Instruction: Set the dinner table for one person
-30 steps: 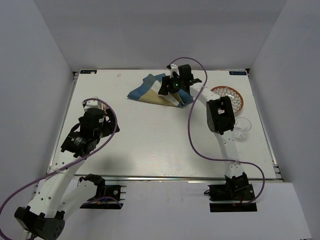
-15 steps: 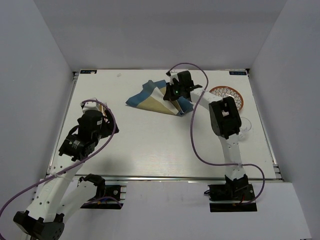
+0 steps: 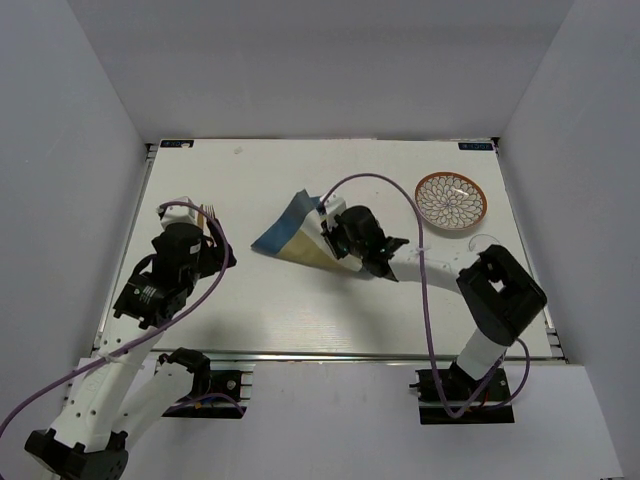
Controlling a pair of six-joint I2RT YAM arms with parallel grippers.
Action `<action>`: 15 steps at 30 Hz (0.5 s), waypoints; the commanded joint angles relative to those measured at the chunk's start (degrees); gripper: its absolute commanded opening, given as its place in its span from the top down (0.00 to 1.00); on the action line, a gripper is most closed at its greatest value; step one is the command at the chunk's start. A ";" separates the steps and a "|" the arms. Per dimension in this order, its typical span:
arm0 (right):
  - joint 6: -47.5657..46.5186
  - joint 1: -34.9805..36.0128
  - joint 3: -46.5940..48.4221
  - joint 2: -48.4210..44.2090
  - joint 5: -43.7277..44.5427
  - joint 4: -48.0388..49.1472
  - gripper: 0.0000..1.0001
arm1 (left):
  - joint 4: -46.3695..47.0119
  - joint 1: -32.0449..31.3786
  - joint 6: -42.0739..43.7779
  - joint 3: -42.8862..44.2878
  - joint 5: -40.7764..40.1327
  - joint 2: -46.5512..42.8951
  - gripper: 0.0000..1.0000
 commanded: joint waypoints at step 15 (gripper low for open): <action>10.07 21.74 -32.41 -29.15 0.25 12.69 0.50 | -0.11 -0.26 -0.97 -0.09 -2.18 -4.64 0.02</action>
